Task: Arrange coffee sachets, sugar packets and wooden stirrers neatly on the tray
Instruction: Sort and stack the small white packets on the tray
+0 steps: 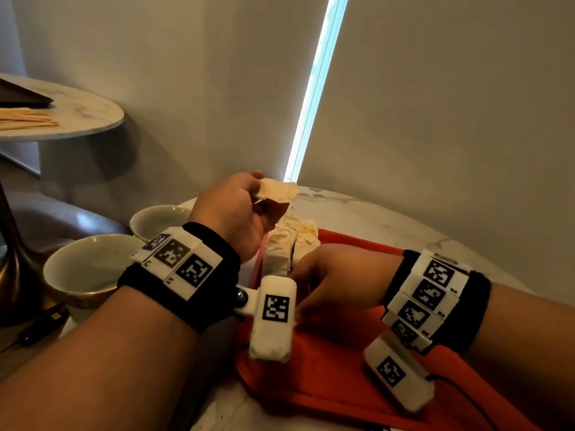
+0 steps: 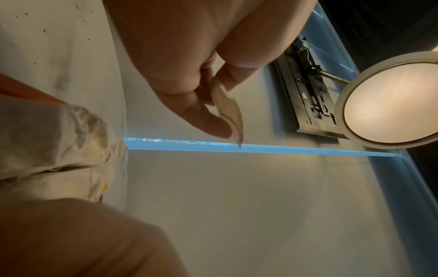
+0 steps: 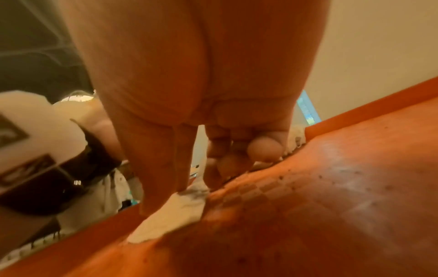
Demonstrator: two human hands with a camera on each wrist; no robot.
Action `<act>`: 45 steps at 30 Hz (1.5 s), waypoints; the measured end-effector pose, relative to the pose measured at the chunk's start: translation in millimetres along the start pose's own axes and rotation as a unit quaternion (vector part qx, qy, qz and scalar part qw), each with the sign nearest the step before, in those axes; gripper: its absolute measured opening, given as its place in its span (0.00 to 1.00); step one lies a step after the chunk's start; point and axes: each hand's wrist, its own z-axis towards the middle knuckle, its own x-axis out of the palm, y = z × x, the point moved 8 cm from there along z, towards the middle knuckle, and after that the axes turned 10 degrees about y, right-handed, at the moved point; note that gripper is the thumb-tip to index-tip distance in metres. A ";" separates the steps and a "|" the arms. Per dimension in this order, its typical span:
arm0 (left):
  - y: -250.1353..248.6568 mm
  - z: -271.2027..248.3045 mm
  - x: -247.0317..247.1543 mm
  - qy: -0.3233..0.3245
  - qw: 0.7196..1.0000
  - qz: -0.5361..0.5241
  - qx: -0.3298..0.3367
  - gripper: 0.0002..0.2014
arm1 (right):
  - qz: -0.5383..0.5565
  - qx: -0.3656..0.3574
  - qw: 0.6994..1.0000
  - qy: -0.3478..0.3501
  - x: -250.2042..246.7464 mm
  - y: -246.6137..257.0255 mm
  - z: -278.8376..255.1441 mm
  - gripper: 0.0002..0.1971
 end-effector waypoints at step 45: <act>3.0 0.0 0.6 -0.011 1.000 0.026 0.007 0.07 | 0.119 0.102 0.969 -0.191 -47.4 -52.8 11.3 0.03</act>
